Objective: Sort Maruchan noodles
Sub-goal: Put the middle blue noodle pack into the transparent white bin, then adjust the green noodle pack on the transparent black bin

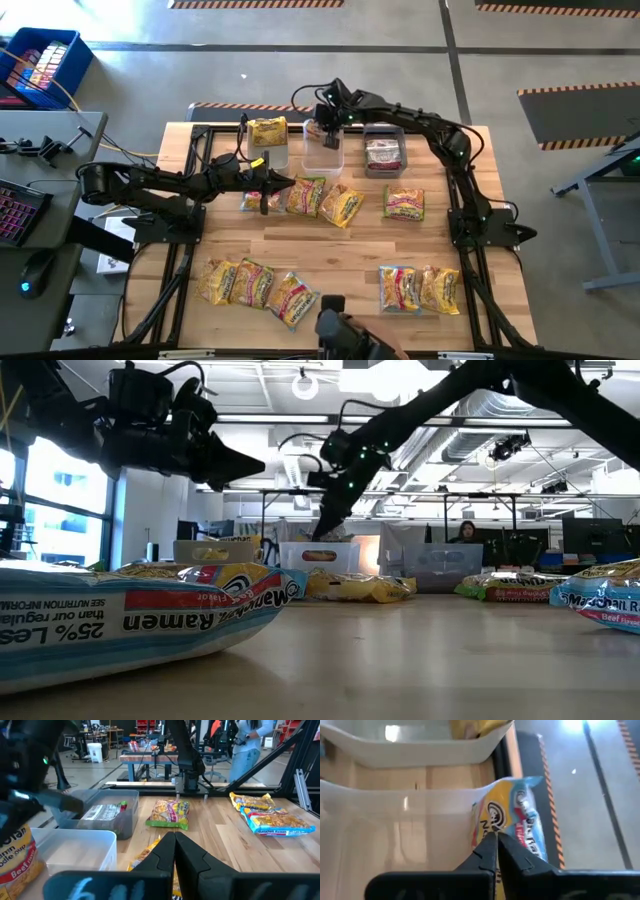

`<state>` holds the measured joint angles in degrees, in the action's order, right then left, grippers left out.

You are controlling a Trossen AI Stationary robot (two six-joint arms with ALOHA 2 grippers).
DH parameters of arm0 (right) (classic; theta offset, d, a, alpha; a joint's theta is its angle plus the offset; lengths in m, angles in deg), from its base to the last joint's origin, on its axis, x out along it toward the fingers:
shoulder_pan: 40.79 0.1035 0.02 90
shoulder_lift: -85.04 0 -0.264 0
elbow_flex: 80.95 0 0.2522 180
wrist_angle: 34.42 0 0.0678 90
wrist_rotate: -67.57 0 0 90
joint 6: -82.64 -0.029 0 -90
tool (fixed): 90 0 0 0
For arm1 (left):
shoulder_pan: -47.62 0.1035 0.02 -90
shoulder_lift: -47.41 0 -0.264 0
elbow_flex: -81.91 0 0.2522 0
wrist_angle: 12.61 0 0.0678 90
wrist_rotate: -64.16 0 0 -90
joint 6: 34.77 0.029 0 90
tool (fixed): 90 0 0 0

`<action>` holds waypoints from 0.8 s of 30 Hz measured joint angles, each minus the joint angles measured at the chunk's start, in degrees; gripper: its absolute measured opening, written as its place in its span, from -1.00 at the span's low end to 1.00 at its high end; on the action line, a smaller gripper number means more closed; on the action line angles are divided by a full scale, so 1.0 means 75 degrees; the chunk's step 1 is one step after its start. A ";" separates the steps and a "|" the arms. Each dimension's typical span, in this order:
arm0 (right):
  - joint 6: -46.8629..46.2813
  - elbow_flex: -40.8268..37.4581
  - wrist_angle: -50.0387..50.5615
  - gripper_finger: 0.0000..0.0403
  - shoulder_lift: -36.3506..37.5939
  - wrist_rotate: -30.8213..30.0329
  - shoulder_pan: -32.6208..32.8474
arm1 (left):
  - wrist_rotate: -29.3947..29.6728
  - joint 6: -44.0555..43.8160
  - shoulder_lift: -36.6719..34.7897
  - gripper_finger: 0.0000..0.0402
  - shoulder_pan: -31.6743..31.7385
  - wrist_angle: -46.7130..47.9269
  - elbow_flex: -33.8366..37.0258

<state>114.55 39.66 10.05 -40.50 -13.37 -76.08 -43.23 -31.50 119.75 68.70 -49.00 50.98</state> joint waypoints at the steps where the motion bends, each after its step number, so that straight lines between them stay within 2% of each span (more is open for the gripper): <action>1: 0.0002 0.0000 -0.0010 -1.00 0.0092 0.0008 0.0003 | 0.0000 0.0000 0.0000 -1.00 0.0000 0.0003 0.0000; 8: -0.0474 -0.0036 0.0528 -1.00 0.0941 -0.0003 0.0069 | 0.0012 -0.0002 0.0000 -1.00 0.0039 0.0184 0.0000; 10: -0.0519 -0.0341 0.0436 -1.00 0.1198 -0.0031 0.0142 | 0.0029 0.0007 0.0000 -1.00 0.0094 0.0323 0.0000; 13: -0.0629 -0.1311 -0.0351 -1.00 0.1675 -0.0586 0.0338 | 0.0034 0.0041 0.0000 -1.00 0.0193 0.0429 0.0000; 16: -0.1063 -0.2663 -0.1735 -1.00 0.2296 -0.0959 0.0538 | 0.0035 -0.0048 0.0000 -1.00 0.0293 0.0434 0.0000; 24: -0.2541 -0.5957 -0.5068 -1.00 0.4212 -0.0924 0.1111 | 0.0034 -0.0039 0.0000 -1.00 0.0306 0.0465 -0.0036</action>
<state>95.49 -5.02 -27.96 -8.91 -20.30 -67.75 -42.97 -31.79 119.75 70.99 -45.51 50.71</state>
